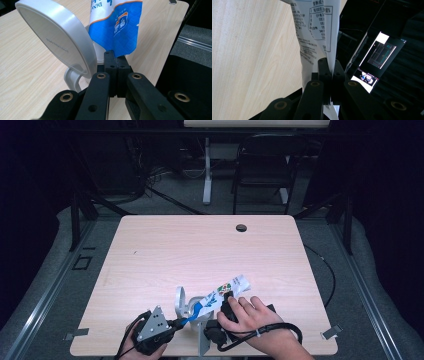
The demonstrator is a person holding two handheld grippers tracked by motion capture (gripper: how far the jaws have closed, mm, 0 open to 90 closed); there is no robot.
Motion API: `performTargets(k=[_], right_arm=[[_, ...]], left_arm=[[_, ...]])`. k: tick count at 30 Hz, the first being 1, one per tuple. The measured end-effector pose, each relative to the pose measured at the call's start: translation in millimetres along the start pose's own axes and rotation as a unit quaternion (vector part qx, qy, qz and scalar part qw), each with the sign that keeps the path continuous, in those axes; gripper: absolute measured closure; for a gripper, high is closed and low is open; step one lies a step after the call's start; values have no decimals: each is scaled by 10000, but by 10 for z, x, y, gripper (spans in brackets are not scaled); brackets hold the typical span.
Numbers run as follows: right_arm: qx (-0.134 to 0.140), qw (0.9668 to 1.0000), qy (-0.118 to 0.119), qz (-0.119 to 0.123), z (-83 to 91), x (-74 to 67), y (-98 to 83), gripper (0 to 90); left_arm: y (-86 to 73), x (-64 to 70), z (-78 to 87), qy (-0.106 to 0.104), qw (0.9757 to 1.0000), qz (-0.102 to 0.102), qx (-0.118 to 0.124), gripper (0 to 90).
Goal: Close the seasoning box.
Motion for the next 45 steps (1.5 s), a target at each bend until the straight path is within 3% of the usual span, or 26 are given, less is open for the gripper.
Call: performTargets(k=[8,45], right_arm=[[-53,9999,-48,93,22,11,4,891],[2,9999,-106,105,68,44,-1,889]], left_arm=[[-18,-9,-10,7,10000,31,-9,900],[-22,8,-10,-20,10000,46,11,900]])
Point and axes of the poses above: each handheld gripper's, and its own axes: z roughly backward along the jaws, y roughly out of its top, x roughly to its right, the point moved 10 cm from there along -z, roughly forward along the jaws, and after that the axes turned 5 degrees about -x, right-handed, at the moved point
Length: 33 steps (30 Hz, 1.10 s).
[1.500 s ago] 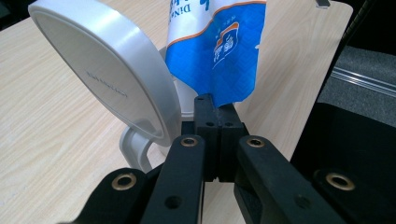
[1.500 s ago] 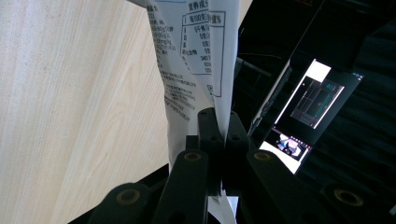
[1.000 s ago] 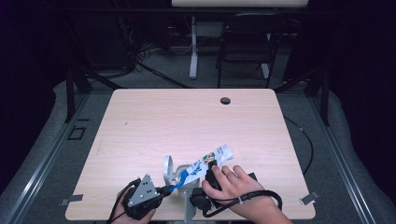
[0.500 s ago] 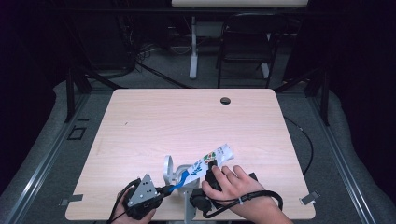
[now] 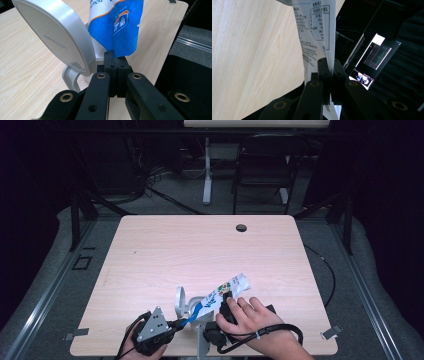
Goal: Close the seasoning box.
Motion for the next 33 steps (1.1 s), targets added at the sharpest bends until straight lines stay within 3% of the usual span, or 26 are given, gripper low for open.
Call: performTargets(k=[9,18,33], right_arm=[[-32,10000,-19,40,22,10,-13,888],[48,10000,26,-72,29,-43,-19,891],[125,9994,252,-209,19,-118,-28,900]], left_arm=[[1,21,0,-16,10000,16,-5,900],[15,35,17,-35,10000,40,54,900],[45,26,82,24,9999,77,145,900]])
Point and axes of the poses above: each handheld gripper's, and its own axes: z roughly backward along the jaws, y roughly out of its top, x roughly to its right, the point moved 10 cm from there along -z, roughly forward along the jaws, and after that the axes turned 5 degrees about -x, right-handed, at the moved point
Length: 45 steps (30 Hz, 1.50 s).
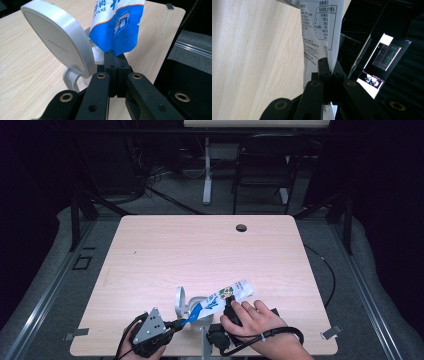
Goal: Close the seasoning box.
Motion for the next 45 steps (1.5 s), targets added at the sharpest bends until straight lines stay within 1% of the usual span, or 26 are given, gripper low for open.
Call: performTargets(k=[1,2,3,5,6,11,12,13,14,16,17,23,26,28,30,32,34,35,36,37,39,41,42,43,44,45], right_arm=[[4,10000,6,-5,-1,-3,0,900],[64,10000,23,-64,-10,-17,6,900],[68,9999,41,-80,-10,-22,4,900],[20,10000,65,-61,-4,-18,-13,900],[87,9998,84,-144,-17,-30,-10,900],[97,9996,163,-229,-29,-58,-17,900],[147,9993,188,-274,-36,-66,-12,900],[117,9994,197,-276,-33,-62,-21,900],[170,9990,231,-342,-43,-73,-16,900],[152,9989,221,-377,-43,-69,-25,900],[116,9991,216,-349,-39,-65,-31,900],[121,9990,206,-368,-34,-62,-35,900],[242,9980,233,-527,-45,-73,-28,900],[191,9982,231,-524,-39,-72,-44,900],[270,9974,243,-622,-51,-88,-40,900],[257,9970,260,-677,-54,-102,-49,900],[227,9966,301,-728,-51,-108,-68,900],[292,9960,305,-786,-62,-116,-66,900],[214,9965,285,-761,-52,-106,-85,900],[292,9954,326,-851,-62,-120,-78,900],[264,9951,344,-885,-52,-114,-95,900],[349,9935,394,-1005,-62,-124,-92,900],[286,9933,420,-1034,-56,-127,-109,900],[369,9922,429,-1106,-68,-132,-99,900],[372,9919,450,-1126,-71,-133,-105,900],[405,9904,501,-1222,-76,-149,-107,900]], left_arm=[[8,3,1,-6,10000,22,31,900],[12,0,10,1,10000,-14,23,900],[21,6,13,-10,10000,11,52,900],[35,3,24,3,10000,-14,54,900],[41,4,23,5,10000,5,72,900],[63,-9,40,34,9999,14,106,900],[70,-6,43,29,9999,26,121,900],[74,-5,45,26,9999,37,124,900],[78,-9,47,35,9999,21,128,900],[81,-12,48,29,9999,33,133,900],[82,-13,48,29,9999,36,138,900],[94,-24,59,30,9998,91,196,900],[106,-26,69,38,9997,89,222,899],[119,-39,74,53,9995,138,277,880],[125,-56,87,52,9994,185,283,873],[138,-64,98,17,9991,243,343,842],[142,-74,107,49,9991,247,346,835],[143,-74,109,46,9991,250,346,831],[145,-75,112,49,9990,254,352,828],[148,-79,116,64,9990,261,365,818],[146,-86,121,80,9989,273,364,799],[143,-88,135,61,9988,304,381,787],[139,-90,142,62,9988,309,370,777],[136,-99,151,87,9988,300,373,774],[136,-106,165,95,9987,318,396,771],[136,-109,175,88,9985,339,412,762]])
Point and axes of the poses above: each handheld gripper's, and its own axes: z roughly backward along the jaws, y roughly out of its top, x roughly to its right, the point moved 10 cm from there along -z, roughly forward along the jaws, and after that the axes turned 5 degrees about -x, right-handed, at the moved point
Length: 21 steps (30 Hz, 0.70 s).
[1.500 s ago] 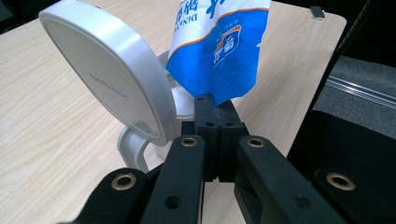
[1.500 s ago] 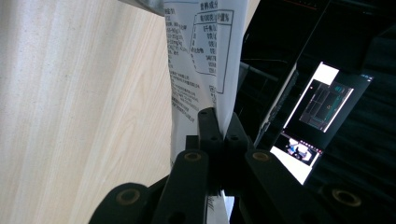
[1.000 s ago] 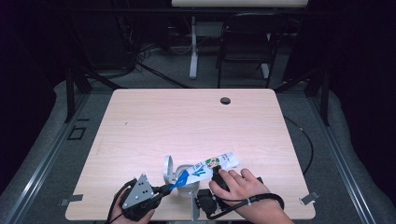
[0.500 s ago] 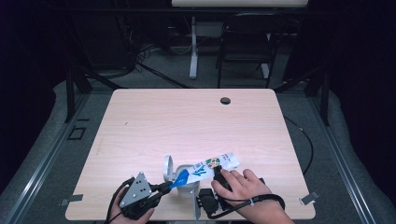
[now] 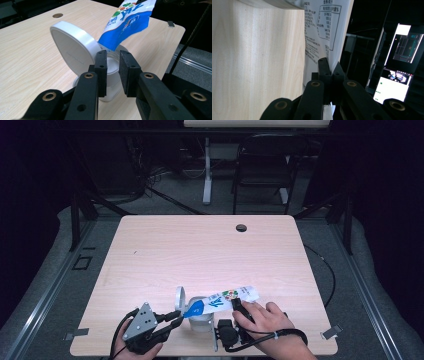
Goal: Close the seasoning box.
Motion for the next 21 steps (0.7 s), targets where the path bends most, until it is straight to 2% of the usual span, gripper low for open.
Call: performTargets(k=[1,2,4,5,7,10,11,13,19,21], right_arm=[[-88,9999,-12,67,13,18,-17,900],[13,10000,39,-73,-1,2,-14,900],[-13,9999,64,-112,-2,9,-33,900],[111,9997,86,-202,-24,2,-23,900],[96,9996,116,-252,-28,11,-40,900],[167,9986,226,-455,-50,4,-55,900],[112,9986,237,-450,-45,13,-72,900],[229,9974,308,-615,-67,2,-75,900],[290,9956,368,-814,-74,3,-111,900],[453,9929,430,-1016,-70,3,-106,900]], left_arm=[[5,-2,17,-37,10000,41,50,754],[2,-9,37,-39,10000,58,47,748],[-8,-28,76,-12,10000,78,52,742],[-12,-35,89,-4,9999,87,59,735],[-27,-61,121,38,9999,108,93,728],[-74,-116,160,86,9998,153,81,725],[-102,-146,174,121,9998,170,43,723],[-132,-188,192,157,9996,233,58,723],[-228,-301,239,281,9990,355,27,709],[-271,-339,238,272,9987,426,16,707]])
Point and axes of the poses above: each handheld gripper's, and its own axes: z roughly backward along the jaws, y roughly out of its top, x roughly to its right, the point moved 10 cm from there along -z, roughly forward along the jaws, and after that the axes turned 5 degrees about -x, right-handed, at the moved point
